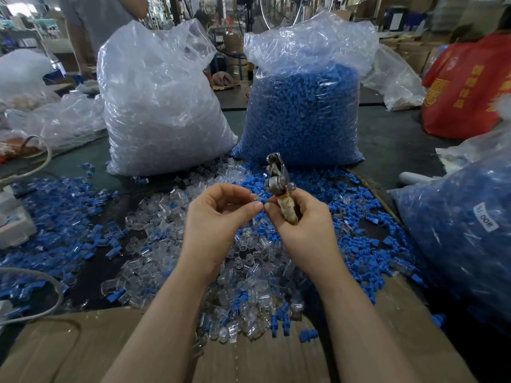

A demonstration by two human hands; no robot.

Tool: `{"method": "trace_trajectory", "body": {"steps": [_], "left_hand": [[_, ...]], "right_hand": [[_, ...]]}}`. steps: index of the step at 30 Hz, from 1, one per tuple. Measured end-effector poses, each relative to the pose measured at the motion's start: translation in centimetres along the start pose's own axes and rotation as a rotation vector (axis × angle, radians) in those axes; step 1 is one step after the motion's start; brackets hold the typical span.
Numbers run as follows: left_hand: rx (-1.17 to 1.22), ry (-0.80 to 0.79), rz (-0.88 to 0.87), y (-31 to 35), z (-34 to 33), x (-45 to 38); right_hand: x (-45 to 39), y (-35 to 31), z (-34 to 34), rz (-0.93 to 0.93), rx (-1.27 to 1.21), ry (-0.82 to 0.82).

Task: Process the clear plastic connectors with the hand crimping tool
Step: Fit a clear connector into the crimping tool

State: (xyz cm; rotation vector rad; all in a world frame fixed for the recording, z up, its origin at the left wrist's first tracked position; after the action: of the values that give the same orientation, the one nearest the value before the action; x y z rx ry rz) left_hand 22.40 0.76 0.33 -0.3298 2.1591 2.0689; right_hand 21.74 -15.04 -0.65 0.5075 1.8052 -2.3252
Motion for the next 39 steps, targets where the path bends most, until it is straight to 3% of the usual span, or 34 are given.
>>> {"method": "trace_trajectory", "body": {"steps": [8,18,39], "left_hand": [[0.116,0.057,0.071,-0.8,0.6,-0.1],[0.121,0.061,0.003,0.2,1.8,-0.5],[0.124,-0.003,-0.060,1.0,0.7,-0.4]], "right_hand": [[0.0,0.4,0.0,-0.042,0.023,-0.039],[0.2,1.5,-0.9,-0.062,0.314,-0.220],[0.4,0.9,-1.0,-0.003,0.443,-0.210]]}}
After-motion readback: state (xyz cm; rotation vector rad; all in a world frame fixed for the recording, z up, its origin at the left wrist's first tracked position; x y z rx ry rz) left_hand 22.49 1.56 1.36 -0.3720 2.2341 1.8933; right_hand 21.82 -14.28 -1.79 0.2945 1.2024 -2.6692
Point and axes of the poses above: each hand's wrist, its own x-axis away from the middle knuckle, its own z-axis out of the back of the hand, y = z × x, the point moved 8 cm from there along -x, towards the middle knuckle, and after that the axes turned 1 degree about -z, right-handed, at the moved point
